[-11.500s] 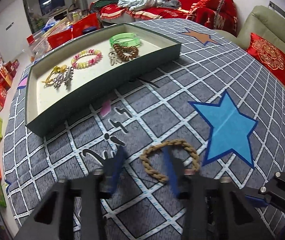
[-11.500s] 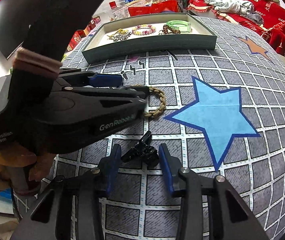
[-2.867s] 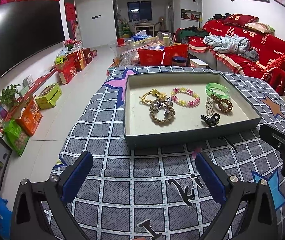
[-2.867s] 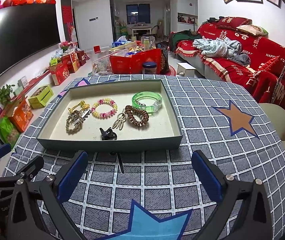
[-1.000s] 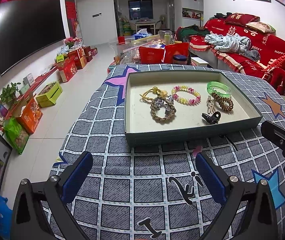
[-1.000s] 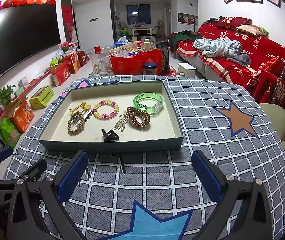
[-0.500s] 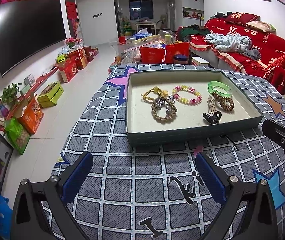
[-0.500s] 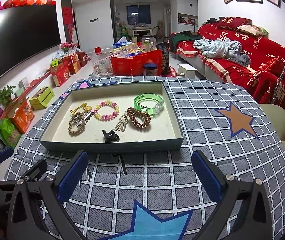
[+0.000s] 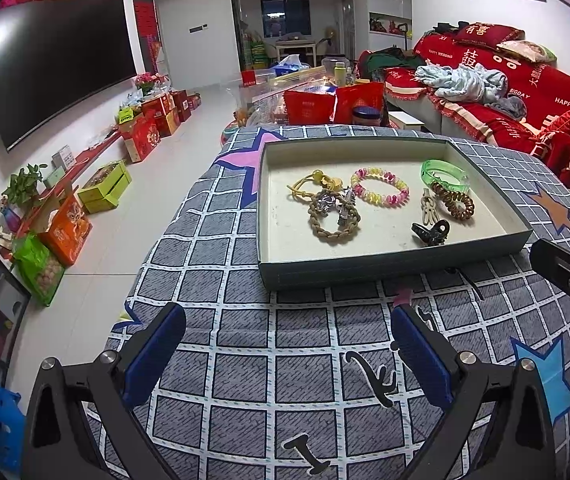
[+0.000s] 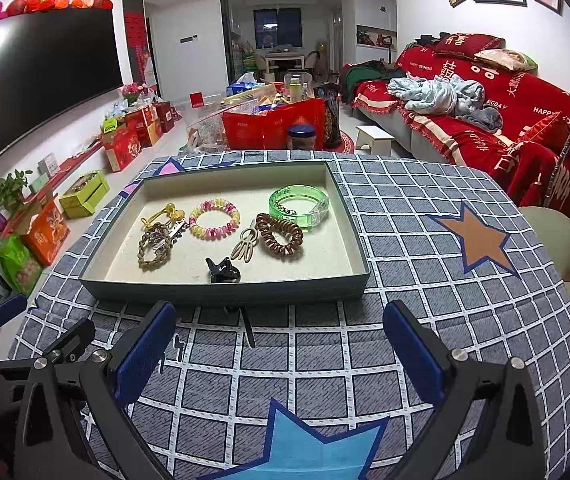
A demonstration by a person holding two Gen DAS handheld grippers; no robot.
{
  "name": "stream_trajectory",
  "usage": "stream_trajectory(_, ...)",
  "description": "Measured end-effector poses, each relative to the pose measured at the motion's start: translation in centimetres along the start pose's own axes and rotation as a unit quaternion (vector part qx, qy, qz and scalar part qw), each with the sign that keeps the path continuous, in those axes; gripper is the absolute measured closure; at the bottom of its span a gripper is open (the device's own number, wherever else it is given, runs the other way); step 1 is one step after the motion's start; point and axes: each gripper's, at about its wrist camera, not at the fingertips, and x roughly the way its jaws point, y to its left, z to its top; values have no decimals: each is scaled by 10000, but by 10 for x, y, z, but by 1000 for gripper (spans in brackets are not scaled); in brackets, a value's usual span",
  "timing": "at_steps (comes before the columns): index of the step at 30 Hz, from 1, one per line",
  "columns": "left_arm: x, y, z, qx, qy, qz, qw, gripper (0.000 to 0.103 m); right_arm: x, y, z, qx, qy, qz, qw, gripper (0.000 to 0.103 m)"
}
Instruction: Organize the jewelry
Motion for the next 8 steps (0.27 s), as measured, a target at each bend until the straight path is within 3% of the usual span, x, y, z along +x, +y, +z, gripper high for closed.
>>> stream_trajectory(8, 0, 0, 0, 16, 8, -76, 10000, 0, -1, 1, 1, 7, 6, 0, 10000, 0)
